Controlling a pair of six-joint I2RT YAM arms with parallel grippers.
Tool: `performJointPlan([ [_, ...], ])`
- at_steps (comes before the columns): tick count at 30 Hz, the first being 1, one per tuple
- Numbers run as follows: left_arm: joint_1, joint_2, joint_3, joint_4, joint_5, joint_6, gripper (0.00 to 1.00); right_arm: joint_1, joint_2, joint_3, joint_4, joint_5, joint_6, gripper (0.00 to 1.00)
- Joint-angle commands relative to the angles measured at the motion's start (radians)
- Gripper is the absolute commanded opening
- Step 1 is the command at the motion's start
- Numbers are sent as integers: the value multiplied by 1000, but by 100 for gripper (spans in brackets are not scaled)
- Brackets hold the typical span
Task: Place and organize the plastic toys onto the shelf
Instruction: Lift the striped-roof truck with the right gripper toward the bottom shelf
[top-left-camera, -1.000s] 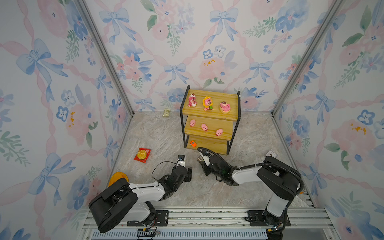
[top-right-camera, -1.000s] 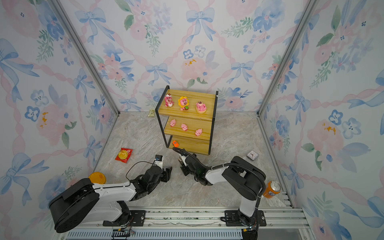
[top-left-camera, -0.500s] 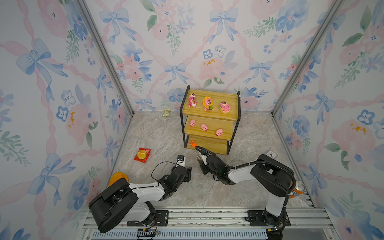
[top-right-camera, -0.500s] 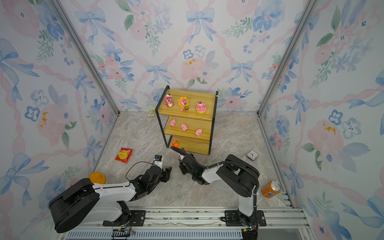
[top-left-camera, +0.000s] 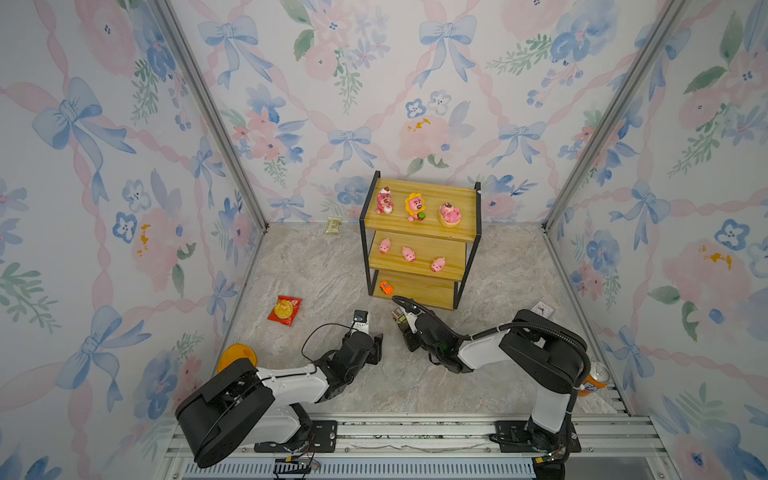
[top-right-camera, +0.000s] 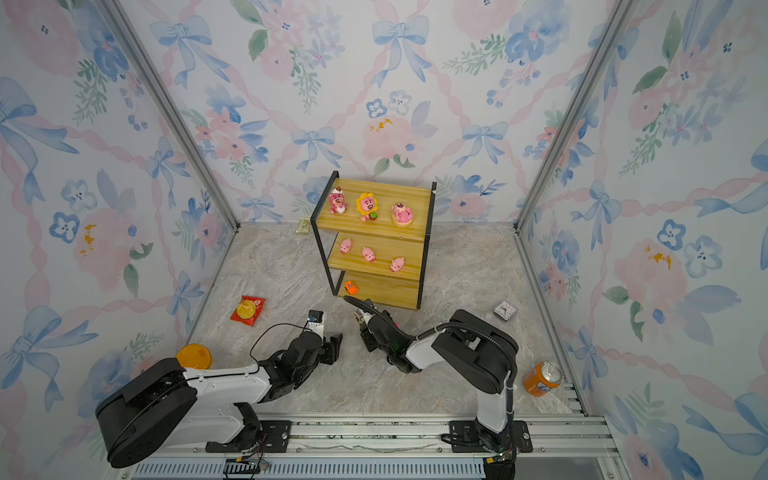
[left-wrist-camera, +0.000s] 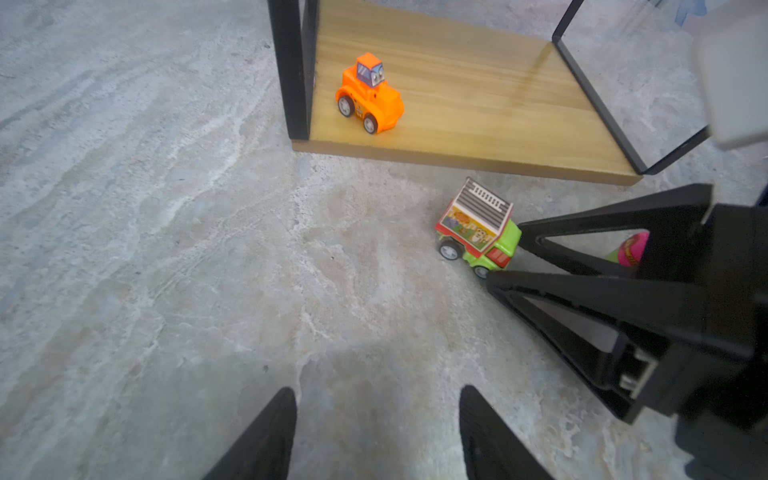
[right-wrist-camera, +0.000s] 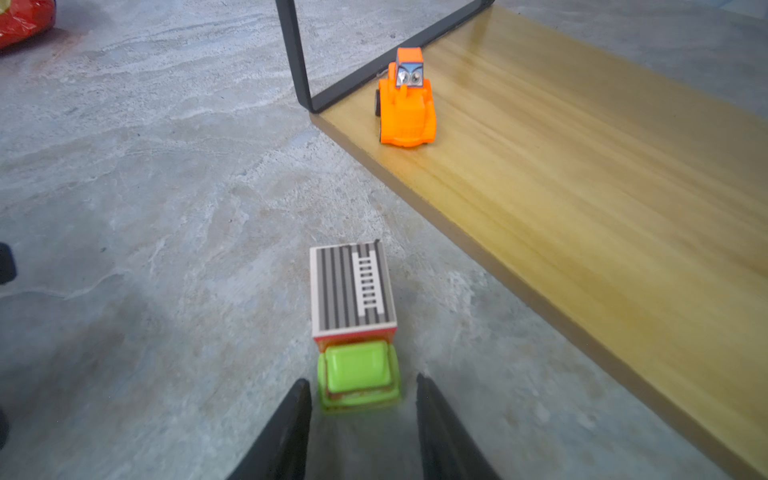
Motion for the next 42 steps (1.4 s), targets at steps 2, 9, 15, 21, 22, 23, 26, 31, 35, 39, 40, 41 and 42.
performJointPlan([
  [2,7,6,-13,-9,-10,8,63,-24,30,-35,82,-75,-19,44],
  [9,8,7,-9,-10,-9,10,63,-49,42,-48,128,-117,-28,42],
  [15,6,8,-8,-11,-9,8,63,-68,47,-24,114,-149,-41,42],
  [21,8,9,-2,-11,-7,10,63,-73,55,3,97,-173,-53,42],
  [22,8,7,-1,-11,-6,10,63,-73,60,7,95,-175,-54,42],
  [23,7,7,-2,-11,-6,10,63,-72,62,11,98,-176,-55,42],
  [26,7,8,-2,-11,-6,9,63,-73,73,21,97,-175,-60,41],
  [31,8,7,-4,-10,-9,10,63,-73,85,32,97,-173,-60,38],
  [35,7,7,-4,-11,-9,11,63,-73,87,28,100,-171,-54,31],
  [39,7,6,-7,-11,-10,10,64,-73,81,17,111,-167,-42,26],
  [40,7,6,-7,-11,-10,10,63,-73,78,9,124,-164,-34,25],
  [41,8,4,-8,-11,-9,11,63,-72,73,-2,143,-160,-22,24],
  [42,8,2,-8,-11,-10,12,63,-70,69,-11,165,-152,-9,24],
])
